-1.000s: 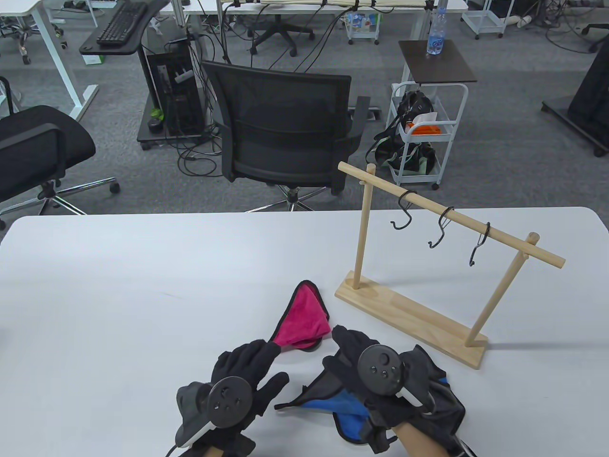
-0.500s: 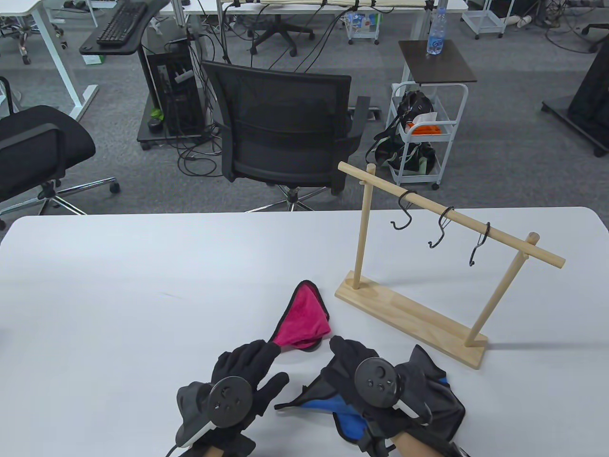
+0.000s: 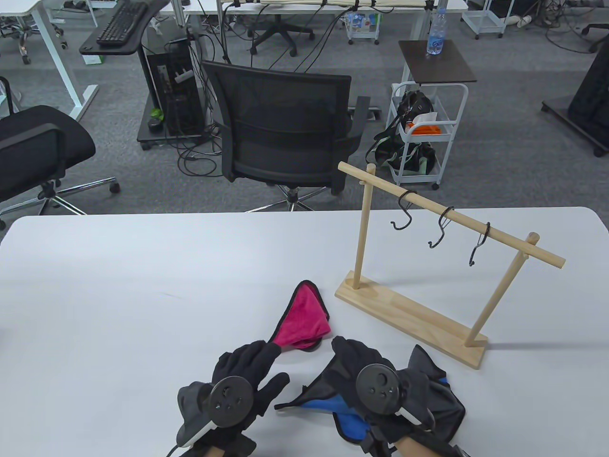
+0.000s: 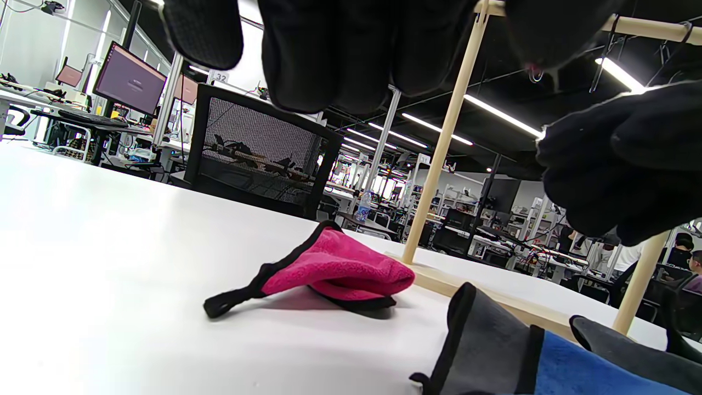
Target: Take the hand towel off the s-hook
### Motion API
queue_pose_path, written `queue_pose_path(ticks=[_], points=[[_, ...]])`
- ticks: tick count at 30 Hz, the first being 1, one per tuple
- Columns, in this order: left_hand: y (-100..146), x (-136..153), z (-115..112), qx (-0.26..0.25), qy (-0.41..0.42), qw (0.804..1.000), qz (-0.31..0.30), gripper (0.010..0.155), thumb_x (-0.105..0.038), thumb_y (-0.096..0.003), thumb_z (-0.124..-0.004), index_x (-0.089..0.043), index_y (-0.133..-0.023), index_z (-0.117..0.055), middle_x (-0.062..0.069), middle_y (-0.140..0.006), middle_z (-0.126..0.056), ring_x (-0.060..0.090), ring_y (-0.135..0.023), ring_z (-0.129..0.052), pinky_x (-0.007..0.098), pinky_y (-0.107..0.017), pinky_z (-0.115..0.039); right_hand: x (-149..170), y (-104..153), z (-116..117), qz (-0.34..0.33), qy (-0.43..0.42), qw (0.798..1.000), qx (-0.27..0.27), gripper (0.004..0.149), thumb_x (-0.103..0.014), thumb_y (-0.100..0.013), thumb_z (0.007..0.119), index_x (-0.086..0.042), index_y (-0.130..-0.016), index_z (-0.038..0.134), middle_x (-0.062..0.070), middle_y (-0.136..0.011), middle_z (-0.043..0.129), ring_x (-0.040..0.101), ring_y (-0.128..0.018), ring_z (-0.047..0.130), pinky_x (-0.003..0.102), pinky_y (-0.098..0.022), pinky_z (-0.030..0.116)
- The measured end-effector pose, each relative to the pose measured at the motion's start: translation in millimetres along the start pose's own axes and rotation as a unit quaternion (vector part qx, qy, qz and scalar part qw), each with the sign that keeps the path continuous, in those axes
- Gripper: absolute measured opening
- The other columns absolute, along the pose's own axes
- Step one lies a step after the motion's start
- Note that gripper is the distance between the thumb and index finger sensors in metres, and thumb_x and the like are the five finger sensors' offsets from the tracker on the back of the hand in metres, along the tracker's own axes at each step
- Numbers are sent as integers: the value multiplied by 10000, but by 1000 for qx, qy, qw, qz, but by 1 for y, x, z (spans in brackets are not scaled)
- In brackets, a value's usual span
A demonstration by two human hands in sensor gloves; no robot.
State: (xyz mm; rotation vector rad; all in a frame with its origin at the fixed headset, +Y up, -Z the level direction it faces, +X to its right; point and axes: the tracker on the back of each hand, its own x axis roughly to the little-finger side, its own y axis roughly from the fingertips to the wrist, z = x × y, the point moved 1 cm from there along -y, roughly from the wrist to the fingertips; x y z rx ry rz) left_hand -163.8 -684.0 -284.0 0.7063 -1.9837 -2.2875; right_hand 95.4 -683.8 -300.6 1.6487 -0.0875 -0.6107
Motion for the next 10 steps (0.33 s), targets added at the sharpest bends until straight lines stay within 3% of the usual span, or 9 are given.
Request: queue_pose_path(ticks=[10], points=[[-1, 0, -1, 3, 0, 1000, -2, 640, -622, -575, -637, -290, -1122, -625, 89, -1166, -705, 386, -1063, -743, 648, -786, -568, -1, 1, 0, 1, 1, 1000, -7, 656, -505, -616, 749, -140, -1138, 594, 251, -1111, 679, 465, -946, 764, 588, -703, 640]])
